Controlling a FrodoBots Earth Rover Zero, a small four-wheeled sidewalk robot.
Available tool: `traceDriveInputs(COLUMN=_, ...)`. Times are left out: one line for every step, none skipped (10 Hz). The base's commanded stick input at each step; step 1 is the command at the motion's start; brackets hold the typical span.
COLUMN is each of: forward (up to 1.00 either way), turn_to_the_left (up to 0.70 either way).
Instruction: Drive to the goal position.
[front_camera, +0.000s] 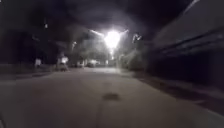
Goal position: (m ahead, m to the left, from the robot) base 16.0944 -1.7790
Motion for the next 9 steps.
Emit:
traceDriveInputs(forward=0.7, turn_to_the_left=-0.35)
traceDriveInputs(forward=0.7, turn_to_the_left=-0.35)
traceDriveInputs(forward=0.7, turn_to_the_left=-0.03)
traceDriveInputs(forward=0.7, turn_to_the_left=0.0)
traceDriveInputs(forward=0.7, turn_to_the_left=0.0)
traceDriveInputs(forward=0.7, turn_to_the_left=0.0)
traceDriveInputs(forward=0.7, turn_to_the_left=0.0)
traceDriveInputs(forward=0.7, turn_to_the_left=0.0)
traceDriveInputs(forward=0.7, turn_to_the_left=0.0)
